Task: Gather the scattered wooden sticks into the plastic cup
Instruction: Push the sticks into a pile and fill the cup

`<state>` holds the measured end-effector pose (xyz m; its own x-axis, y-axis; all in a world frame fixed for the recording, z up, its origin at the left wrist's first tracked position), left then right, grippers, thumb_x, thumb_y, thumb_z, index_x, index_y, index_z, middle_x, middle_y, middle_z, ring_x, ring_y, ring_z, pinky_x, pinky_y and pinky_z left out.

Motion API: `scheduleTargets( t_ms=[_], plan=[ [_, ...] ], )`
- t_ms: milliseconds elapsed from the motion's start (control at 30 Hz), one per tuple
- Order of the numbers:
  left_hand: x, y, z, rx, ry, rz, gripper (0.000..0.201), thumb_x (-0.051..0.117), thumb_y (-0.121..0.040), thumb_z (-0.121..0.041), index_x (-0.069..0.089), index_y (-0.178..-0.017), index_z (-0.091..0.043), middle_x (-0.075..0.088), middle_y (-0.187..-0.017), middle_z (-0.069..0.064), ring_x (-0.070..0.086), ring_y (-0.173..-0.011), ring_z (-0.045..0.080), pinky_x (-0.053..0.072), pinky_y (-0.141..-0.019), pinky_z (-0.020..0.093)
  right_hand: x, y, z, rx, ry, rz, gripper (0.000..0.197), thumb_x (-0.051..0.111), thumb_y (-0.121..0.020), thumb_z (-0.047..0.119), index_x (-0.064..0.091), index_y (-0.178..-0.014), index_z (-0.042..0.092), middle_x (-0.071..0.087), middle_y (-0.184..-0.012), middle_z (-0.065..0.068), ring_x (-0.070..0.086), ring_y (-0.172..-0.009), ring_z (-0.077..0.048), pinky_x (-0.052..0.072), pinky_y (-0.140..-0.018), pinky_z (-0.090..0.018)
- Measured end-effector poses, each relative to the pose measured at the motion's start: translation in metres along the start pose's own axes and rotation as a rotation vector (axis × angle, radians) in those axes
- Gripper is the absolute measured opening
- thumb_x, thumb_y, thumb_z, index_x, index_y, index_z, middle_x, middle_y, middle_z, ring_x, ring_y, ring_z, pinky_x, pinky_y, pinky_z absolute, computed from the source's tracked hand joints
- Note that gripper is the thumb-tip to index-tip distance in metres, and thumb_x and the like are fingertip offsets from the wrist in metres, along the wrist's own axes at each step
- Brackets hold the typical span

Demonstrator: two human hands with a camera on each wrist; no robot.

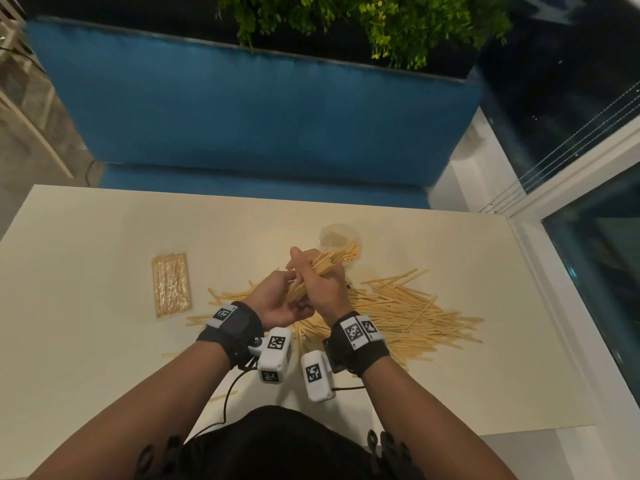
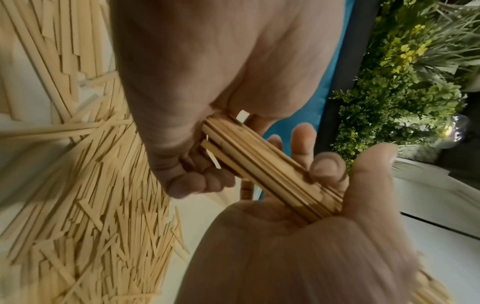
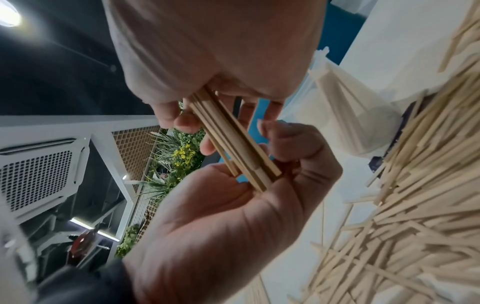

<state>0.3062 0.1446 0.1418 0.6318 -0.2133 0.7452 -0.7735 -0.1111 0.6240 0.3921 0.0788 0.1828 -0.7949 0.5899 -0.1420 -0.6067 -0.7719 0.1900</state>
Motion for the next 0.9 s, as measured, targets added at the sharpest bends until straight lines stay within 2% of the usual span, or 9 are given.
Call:
scheduleTargets(
  t_ms=[100, 200, 300, 400, 500, 567, 633, 733, 900],
  plan=[
    [0.002, 0.001, 0.001, -0.018, -0.078, 0.006, 0.023, 0.048, -0.098, -0.019, 0.070, -0.097, -0.012, 0.048, -0.069, 0.005, 0.049, -0.047, 0.012, 0.040, -0.040, 0.020, 0.001, 0.000, -0.005, 0.019, 0.044, 0.011, 0.040, 0.070, -0.095, 0.042, 0.071, -0.085, 0.004, 0.075, -0.082, -0.015, 0.073, -0.073, -0.027, 0.061, -0.067, -0.037],
    [0.003, 0.003, 0.000, 0.004, -0.111, -0.081, 0.037, 0.036, -0.107, -0.015, 0.070, -0.092, -0.021, 0.038, -0.061, 0.000, 0.035, -0.034, 0.003, 0.024, -0.026, 0.011, 0.003, -0.001, -0.009, 0.065, 0.021, 0.013, 0.036, 0.071, -0.096, 0.037, 0.072, -0.091, 0.002, 0.075, -0.082, -0.012, 0.070, -0.066, -0.012, 0.056, -0.058, -0.020],
    [0.003, 0.005, -0.002, 0.033, -0.051, -0.135, 0.036, 0.040, -0.109, -0.021, 0.073, -0.095, -0.016, 0.038, -0.055, -0.003, 0.032, -0.030, 0.001, 0.018, -0.025, 0.008, 0.004, -0.002, -0.009, 0.072, 0.029, 0.030, 0.030, 0.076, -0.092, 0.035, 0.072, -0.091, 0.006, 0.074, -0.087, -0.001, 0.068, -0.074, -0.001, 0.052, -0.068, -0.017],
    [0.006, 0.009, -0.004, 0.054, -0.033, -0.130, 0.026, 0.039, -0.109, -0.021, 0.063, -0.103, -0.012, 0.040, -0.053, -0.002, 0.033, -0.028, 0.002, 0.016, -0.026, 0.008, 0.003, -0.001, -0.005, -0.007, 0.011, 0.010, 0.040, 0.084, -0.084, 0.037, 0.066, -0.112, 0.015, 0.072, -0.104, 0.002, 0.068, -0.089, -0.002, 0.053, -0.072, -0.017],
    [0.000, 0.011, -0.005, 0.057, -0.063, -0.189, 0.029, 0.046, -0.107, -0.027, 0.056, -0.087, -0.008, 0.042, -0.059, 0.001, 0.029, -0.029, 0.002, 0.008, -0.034, 0.010, -0.009, 0.001, 0.007, -0.246, 0.009, -0.234, 0.065, 0.082, -0.084, 0.043, 0.048, -0.134, 0.019, 0.061, -0.126, -0.001, 0.063, -0.109, -0.016, 0.056, -0.085, -0.023],
    [-0.003, 0.011, -0.006, 0.078, -0.086, -0.222, 0.025, 0.049, -0.106, -0.022, 0.053, -0.086, -0.008, 0.042, -0.064, 0.002, 0.027, -0.032, 0.002, 0.006, -0.036, 0.012, -0.019, 0.004, 0.014, -0.463, 0.158, -0.335, 0.044, 0.064, -0.100, 0.031, 0.048, -0.135, 0.011, 0.057, -0.130, -0.004, 0.059, -0.116, -0.019, 0.052, -0.093, -0.026],
    [-0.006, 0.009, -0.005, 0.099, -0.068, -0.251, 0.019, 0.052, -0.104, -0.020, 0.053, -0.090, -0.008, 0.043, -0.068, 0.003, 0.028, -0.034, 0.002, 0.012, -0.030, 0.012, -0.020, 0.009, 0.017, -0.574, 0.466, -0.169, 0.023, 0.045, -0.107, 0.018, 0.057, -0.124, 0.008, 0.059, -0.122, -0.005, 0.056, -0.113, -0.019, 0.050, -0.096, -0.034],
    [-0.010, 0.009, -0.003, 0.103, -0.053, -0.284, 0.016, 0.053, -0.104, -0.023, 0.053, -0.099, -0.008, 0.048, -0.066, 0.004, 0.032, -0.035, 0.002, 0.021, -0.027, 0.012, -0.016, 0.015, 0.007, -0.529, 0.761, 0.036, 0.026, 0.039, -0.108, 0.016, 0.063, -0.113, 0.007, 0.058, -0.113, -0.004, 0.053, -0.105, -0.020, 0.049, -0.093, -0.040],
    [-0.020, 0.014, -0.005, 0.132, -0.118, -0.295, 0.015, 0.056, -0.102, -0.022, 0.057, -0.098, -0.008, 0.043, -0.062, 0.002, 0.030, -0.033, 0.003, 0.021, -0.026, 0.013, -0.022, 0.020, 0.009, -0.402, 0.693, 0.165, 0.026, 0.042, -0.109, 0.019, 0.065, -0.115, 0.009, 0.057, -0.109, 0.000, 0.051, -0.099, -0.007, 0.040, -0.090, -0.019]
  ],
)
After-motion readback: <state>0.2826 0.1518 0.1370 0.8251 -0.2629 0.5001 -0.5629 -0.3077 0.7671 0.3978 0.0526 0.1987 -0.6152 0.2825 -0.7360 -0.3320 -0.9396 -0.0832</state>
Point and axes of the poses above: each hand's wrist, its own y-axis away from the middle knuckle, its own x-axis out of the palm, z = x × y, the point moved 1 cm from there along -y, towards the middle knuckle
